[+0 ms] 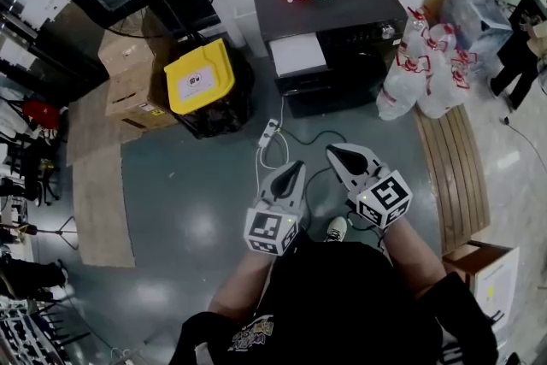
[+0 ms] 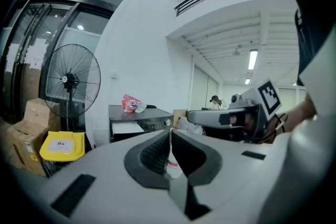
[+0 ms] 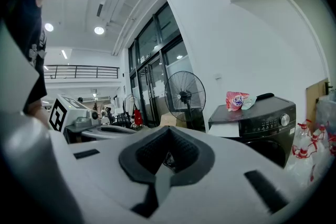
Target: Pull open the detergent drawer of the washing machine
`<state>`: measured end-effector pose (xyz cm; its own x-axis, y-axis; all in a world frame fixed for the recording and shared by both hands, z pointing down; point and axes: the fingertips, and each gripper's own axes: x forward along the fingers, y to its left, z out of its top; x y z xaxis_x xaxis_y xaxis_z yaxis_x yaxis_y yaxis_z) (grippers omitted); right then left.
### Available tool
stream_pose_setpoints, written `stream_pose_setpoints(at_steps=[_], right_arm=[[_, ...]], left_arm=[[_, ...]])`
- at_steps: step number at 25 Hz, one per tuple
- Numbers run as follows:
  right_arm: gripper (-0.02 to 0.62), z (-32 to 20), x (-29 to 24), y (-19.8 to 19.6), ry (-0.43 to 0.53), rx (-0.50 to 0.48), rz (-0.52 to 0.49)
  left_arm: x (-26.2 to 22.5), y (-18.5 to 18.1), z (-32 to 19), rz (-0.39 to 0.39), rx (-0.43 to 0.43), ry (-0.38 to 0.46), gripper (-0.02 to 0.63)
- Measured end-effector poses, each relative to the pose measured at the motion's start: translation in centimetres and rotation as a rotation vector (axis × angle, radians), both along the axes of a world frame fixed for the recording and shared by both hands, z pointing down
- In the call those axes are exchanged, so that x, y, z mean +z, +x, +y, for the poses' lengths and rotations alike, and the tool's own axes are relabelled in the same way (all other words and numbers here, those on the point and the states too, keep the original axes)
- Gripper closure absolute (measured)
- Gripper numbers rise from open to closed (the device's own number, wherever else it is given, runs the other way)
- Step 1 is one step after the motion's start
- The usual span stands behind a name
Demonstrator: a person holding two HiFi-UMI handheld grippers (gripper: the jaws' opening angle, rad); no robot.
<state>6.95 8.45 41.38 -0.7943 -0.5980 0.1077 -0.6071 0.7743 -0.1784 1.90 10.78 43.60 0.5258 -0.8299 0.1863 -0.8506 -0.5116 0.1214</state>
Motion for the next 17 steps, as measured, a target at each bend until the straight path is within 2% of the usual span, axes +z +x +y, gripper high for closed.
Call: stream_pose_setpoints(at_steps=[17], right_arm=[[0.592, -0.44, 0.94, -0.77, -0.025, -0.008, 0.001]], left_arm=[[0.50, -0.79, -0.41, -0.003, -0.002, -0.011, 0.592]])
